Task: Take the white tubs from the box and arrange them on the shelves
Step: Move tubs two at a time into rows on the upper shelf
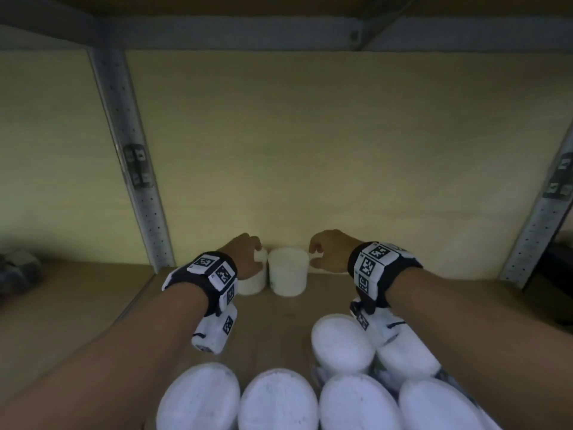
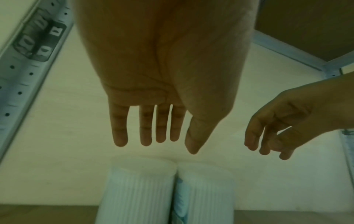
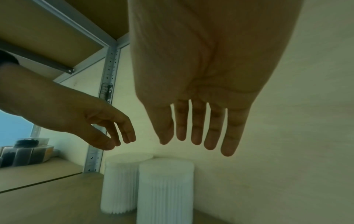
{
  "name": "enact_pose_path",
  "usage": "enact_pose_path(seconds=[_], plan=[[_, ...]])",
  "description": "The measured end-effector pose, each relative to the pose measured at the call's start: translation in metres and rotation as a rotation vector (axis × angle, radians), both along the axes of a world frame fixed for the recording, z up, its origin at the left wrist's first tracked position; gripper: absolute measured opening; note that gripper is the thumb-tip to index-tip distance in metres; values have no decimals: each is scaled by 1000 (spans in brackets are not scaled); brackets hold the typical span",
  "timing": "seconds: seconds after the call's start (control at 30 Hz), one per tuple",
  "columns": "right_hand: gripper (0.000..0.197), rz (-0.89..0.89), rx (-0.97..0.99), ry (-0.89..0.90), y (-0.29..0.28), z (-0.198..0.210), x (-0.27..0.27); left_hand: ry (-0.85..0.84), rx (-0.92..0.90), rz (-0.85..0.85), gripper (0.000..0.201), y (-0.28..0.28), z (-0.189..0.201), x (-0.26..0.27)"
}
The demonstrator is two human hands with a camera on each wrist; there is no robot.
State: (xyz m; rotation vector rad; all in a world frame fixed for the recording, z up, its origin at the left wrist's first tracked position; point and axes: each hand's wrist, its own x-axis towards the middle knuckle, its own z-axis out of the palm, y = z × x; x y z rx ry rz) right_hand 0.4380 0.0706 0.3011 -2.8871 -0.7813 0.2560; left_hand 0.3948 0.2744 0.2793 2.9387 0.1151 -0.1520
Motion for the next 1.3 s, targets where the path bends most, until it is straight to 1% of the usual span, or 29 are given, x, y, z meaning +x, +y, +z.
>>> enact_pose_path(seconds=[0.23,0.37,0.47,0.73,0.8,0.9,0.97,1.03,1.13,1.2,1.3], plan=[[48,43,-105,-30,58,-10,35,14,-10,54,54,31,-16,34],[57,33,-210,-8,76,-24,48,30,3,53,57,37,-31,41],[61,23,-292,32,84,-29,54,21,3,43,59,39,-35,44],[57,20,-287,4,87,-30,55,25,32,23,60,39,-37,45],[56,35,-313,7,87,-28,52,19,26,26,60,39,-39,43],[49,58,-320,7,85,-23,48,9,10,35,58,36,-40,41],[43,66,-289,22,84,-20,45,16,19,31,58,34,-40,40],[42,70,-240,30,83,-18,44,27,27,25,58,32,-39,38],[37,40,-205,-33,86,-18,42,33,30,19,56,31,-38,36],[40,-18,-214,-36,89,-22,44,29,23,20,55,30,-38,35],[58,-30,-273,0,90,-27,43,20,16,20,54,30,-38,34]])
